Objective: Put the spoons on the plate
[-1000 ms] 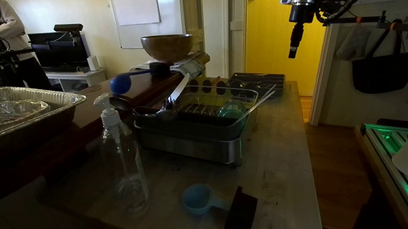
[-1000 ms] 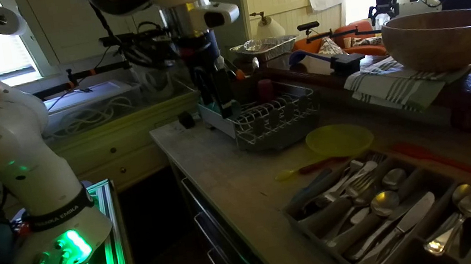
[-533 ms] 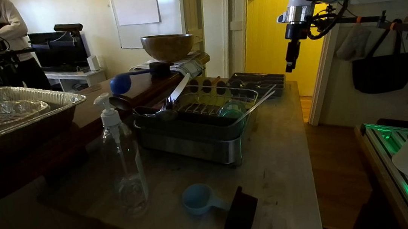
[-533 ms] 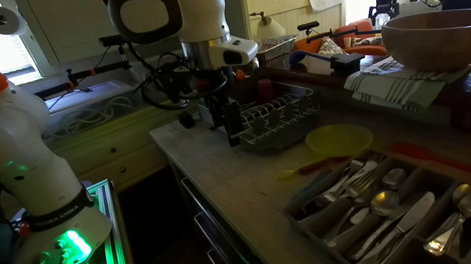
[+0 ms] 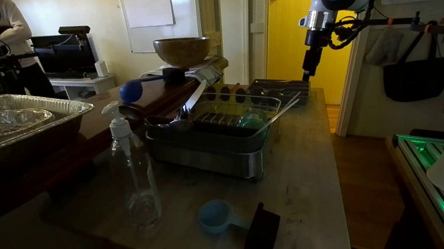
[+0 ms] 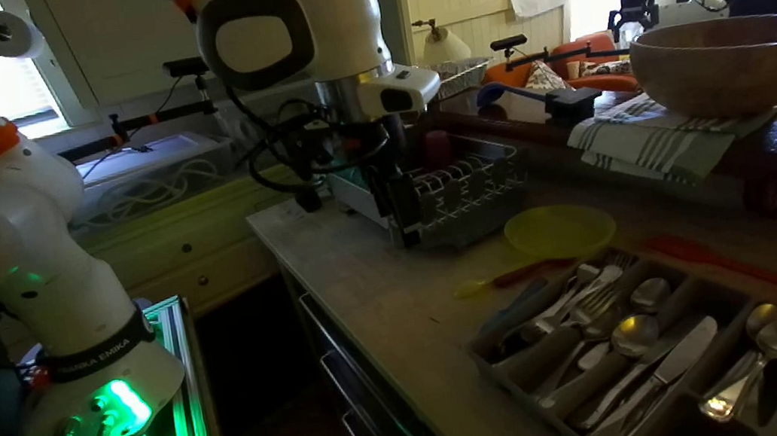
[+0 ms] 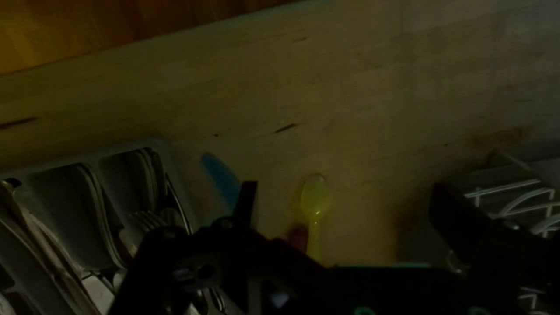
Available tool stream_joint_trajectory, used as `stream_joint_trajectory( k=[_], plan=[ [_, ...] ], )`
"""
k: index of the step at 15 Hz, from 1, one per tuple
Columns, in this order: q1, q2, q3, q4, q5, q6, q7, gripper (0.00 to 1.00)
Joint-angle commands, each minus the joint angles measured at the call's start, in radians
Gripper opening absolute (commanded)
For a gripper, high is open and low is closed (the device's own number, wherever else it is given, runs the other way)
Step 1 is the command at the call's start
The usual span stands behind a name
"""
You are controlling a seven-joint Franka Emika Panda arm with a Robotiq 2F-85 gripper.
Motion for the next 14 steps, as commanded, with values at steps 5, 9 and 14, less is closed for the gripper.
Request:
stream_joint_trajectory(
  k=[5,9,14],
  plan=[
    [-0.014,0.31,0.044,0.041,0.184,0.273,-0.04,1.0],
    [-0.049,0.397,0.126,0.075,0.379,0.352,-0.152,1.0],
    [-0.059,0.489,0.185,0.136,0.595,0.449,-0.335,1.0]
  ],
)
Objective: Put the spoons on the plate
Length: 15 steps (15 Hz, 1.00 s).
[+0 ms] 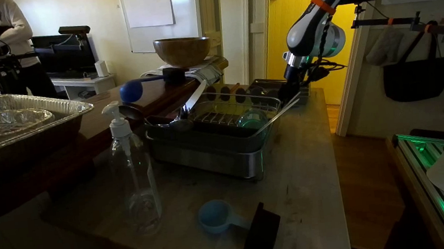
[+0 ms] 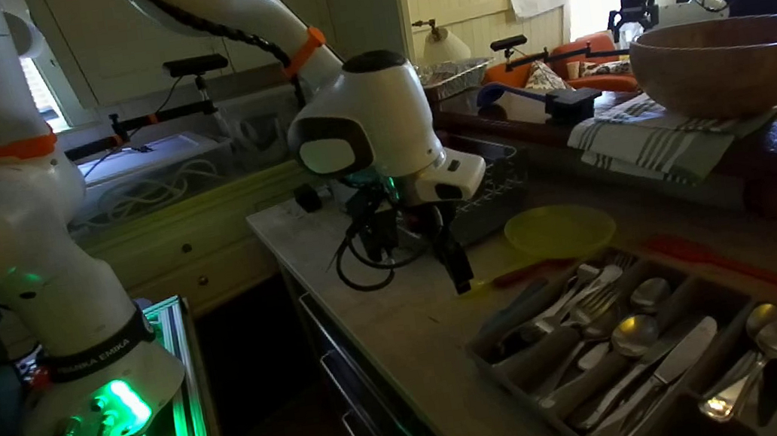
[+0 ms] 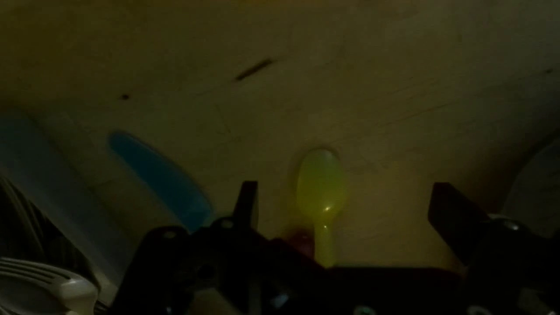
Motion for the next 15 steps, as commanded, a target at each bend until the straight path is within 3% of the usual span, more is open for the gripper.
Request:
stream_joint_trajectory(
  k=[1,8,9,10,11,12,15],
  plan=[
    [-0.041,0.088,0.064,0.066,0.149,0.07,-0.143,1.0],
    [-0.11,0.185,0.167,0.151,0.323,0.131,-0.322,1.0],
    [-0.118,0.196,0.177,0.16,0.334,0.13,-0.338,0.97],
    [-0.125,0.207,0.184,0.167,0.34,0.128,-0.352,0.9],
    [-0.132,0.216,0.192,0.173,0.346,0.127,-0.366,0.72],
    [-0.138,0.223,0.198,0.177,0.351,0.125,-0.379,0.71],
    [-0.158,0.231,0.207,0.191,0.357,0.119,-0.407,0.45]
  ],
)
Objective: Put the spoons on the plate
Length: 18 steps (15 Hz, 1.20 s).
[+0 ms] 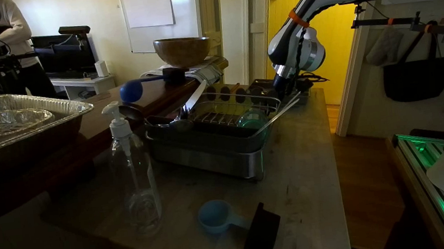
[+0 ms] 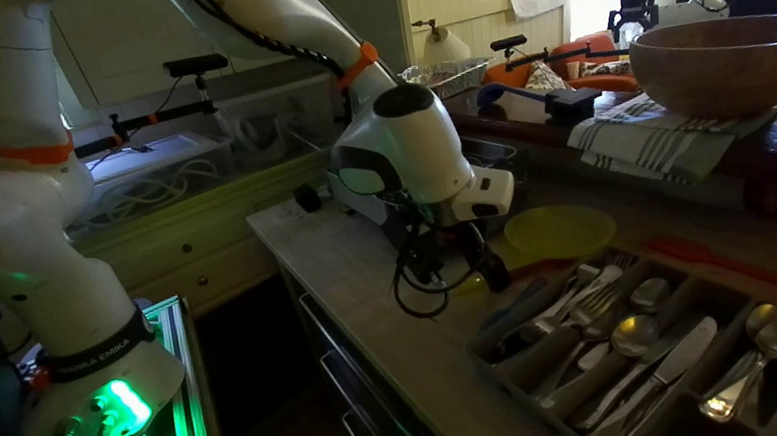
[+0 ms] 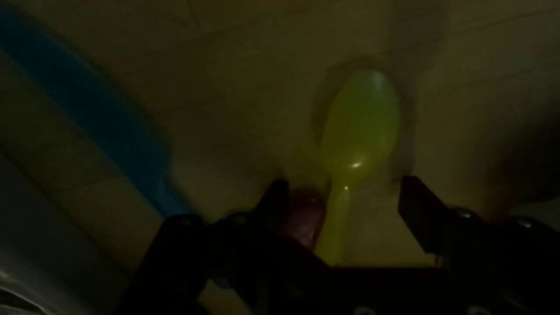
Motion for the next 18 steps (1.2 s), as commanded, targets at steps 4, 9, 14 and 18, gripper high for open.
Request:
stream_joint_trajectory(
  k=[4,9,14,18],
  plan=[
    [-0.046,0.027,0.036,0.032,0.028,-0.001,-0.067,0.16],
    [-0.048,0.02,0.025,0.034,0.002,-0.025,-0.057,0.0],
    [-0.043,-0.007,-0.002,0.027,-0.042,-0.111,-0.029,0.04],
    [-0.031,-0.063,-0.065,0.006,-0.201,-0.245,0.062,0.04]
  ],
)
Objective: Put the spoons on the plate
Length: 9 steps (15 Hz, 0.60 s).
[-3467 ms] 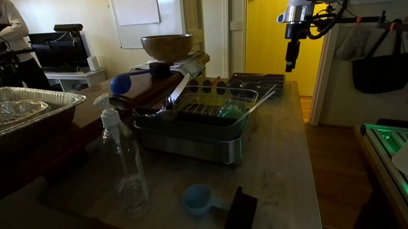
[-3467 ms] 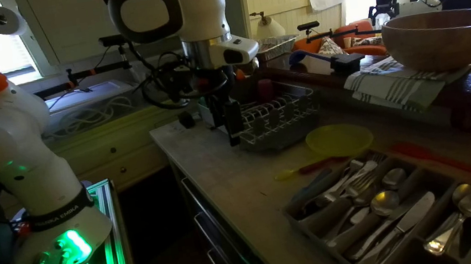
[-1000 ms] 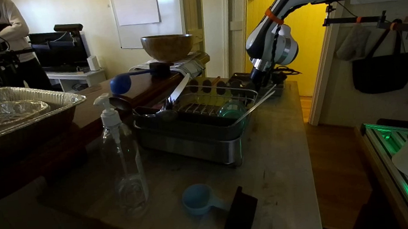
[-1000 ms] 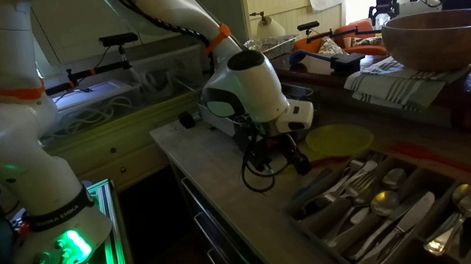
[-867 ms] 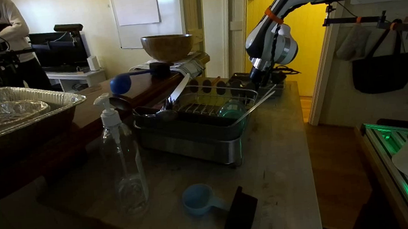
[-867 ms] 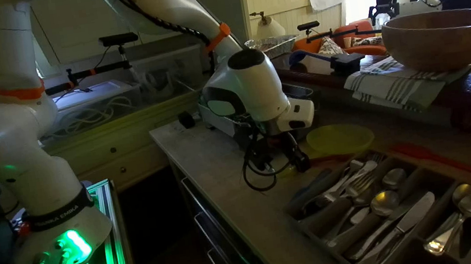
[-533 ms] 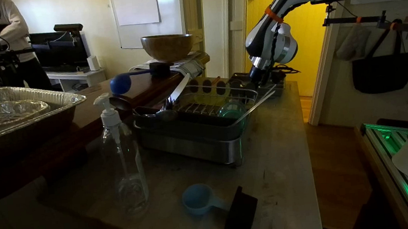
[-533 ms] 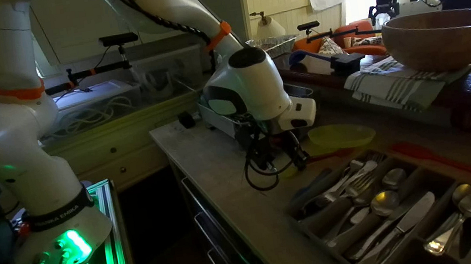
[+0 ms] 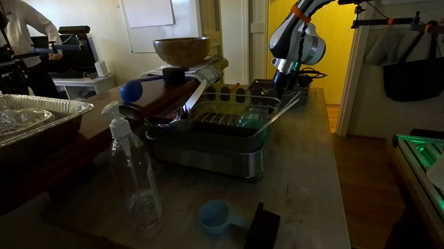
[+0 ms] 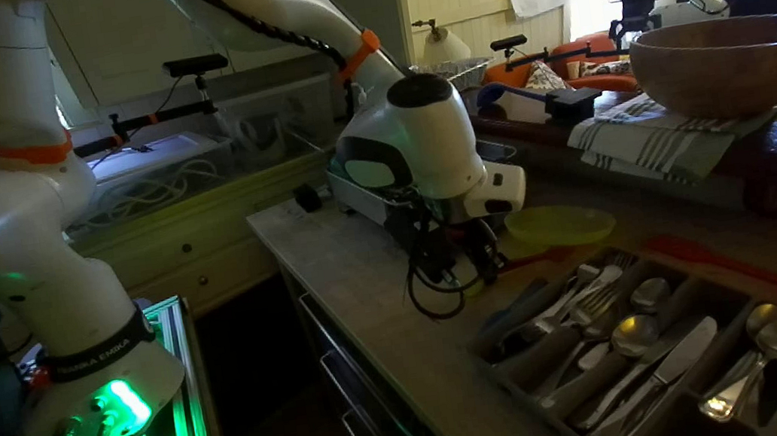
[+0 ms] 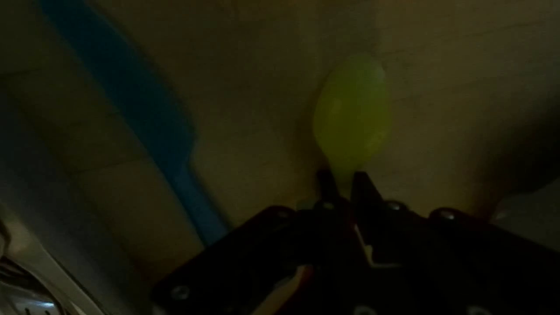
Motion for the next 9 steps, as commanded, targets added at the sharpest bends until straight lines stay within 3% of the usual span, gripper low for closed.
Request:
stream_joint_trajectory(
  k=[1,9],
  plan=[
    [0.006,-0.057,-0.066,-0.023,-0.187,-0.155,0.117,0.04],
    [0.007,-0.131,-0.115,-0.019,-0.433,-0.302,0.254,0.04]
  ],
)
